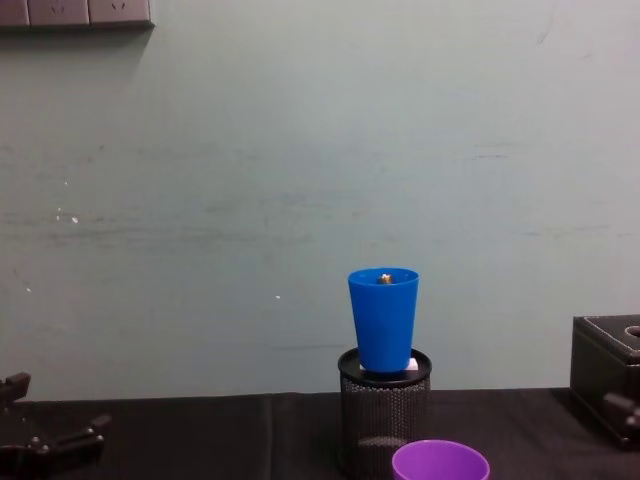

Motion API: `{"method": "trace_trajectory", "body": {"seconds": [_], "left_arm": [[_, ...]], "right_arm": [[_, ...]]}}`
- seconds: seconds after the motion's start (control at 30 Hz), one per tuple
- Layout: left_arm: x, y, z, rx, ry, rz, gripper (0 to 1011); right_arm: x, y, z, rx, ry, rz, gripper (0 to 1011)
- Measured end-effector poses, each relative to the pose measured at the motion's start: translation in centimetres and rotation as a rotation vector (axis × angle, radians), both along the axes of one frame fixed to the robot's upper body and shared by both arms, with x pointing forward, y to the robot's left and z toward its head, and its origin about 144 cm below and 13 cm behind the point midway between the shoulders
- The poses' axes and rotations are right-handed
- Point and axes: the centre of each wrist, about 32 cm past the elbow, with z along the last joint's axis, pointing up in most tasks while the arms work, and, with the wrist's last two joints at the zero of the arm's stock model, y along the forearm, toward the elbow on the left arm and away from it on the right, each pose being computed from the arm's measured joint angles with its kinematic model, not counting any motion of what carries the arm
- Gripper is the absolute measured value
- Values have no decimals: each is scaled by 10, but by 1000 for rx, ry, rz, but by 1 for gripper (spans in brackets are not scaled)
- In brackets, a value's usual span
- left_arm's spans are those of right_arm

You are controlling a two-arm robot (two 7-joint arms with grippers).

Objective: Pick up one cup with a gripper and tap it against the other cup.

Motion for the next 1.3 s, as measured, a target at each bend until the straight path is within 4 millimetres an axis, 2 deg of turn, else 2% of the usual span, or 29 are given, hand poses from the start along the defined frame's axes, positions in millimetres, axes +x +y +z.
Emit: {"method": "trace_trajectory", "body": {"seconds": [0.23,0.53,1.0,1.3], "left_arm": [[0,0,0,0,0,0,1000],[0,0,0,0,0,0,1000],[0,0,0,0,0,0,1000],[0,0,0,0,0,0,1000]], "right_arm": [[-11,12,-13,57,48,142,1003],[-10,27,-27,71,93,234,1002],[5,45,-44,64,125,292,1002],[25,54,-51,83,125,300,1003]]}}
